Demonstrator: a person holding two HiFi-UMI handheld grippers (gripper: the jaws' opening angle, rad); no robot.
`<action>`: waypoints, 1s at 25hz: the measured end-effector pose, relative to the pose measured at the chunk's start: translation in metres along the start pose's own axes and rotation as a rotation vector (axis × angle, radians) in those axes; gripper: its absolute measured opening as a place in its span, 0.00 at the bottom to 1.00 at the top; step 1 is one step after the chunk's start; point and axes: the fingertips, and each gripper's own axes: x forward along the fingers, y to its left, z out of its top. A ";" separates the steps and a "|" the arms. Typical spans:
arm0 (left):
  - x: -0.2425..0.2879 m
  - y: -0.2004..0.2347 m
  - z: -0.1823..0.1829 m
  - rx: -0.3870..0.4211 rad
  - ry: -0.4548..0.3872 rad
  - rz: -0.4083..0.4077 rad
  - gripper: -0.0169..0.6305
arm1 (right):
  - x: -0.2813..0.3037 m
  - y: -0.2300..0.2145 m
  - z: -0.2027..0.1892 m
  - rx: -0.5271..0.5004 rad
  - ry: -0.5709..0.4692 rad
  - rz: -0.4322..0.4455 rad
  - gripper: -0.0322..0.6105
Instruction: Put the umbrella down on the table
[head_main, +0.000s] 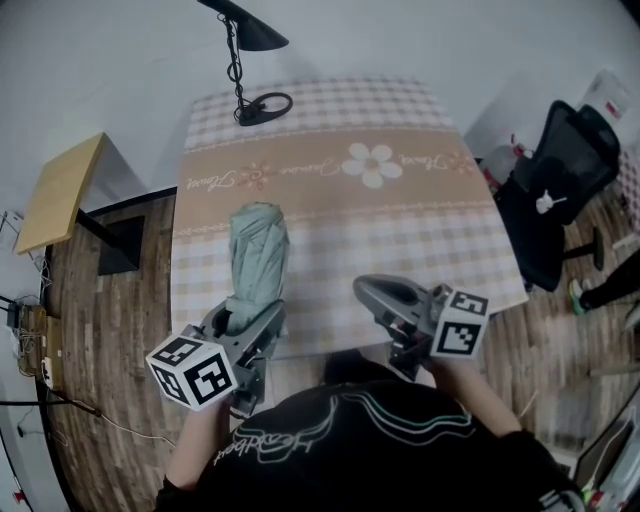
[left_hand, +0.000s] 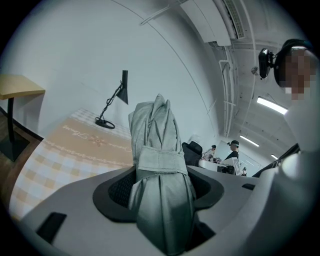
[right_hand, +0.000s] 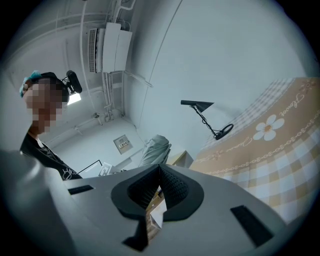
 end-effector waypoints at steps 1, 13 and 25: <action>0.003 0.004 0.003 0.003 0.000 0.012 0.44 | 0.001 -0.004 0.004 0.001 0.000 0.001 0.07; 0.055 0.041 0.014 0.052 0.077 0.122 0.44 | 0.007 -0.060 0.030 0.045 0.035 -0.013 0.07; 0.097 0.068 0.017 0.107 0.150 0.151 0.44 | 0.009 -0.104 0.036 0.093 0.056 -0.050 0.07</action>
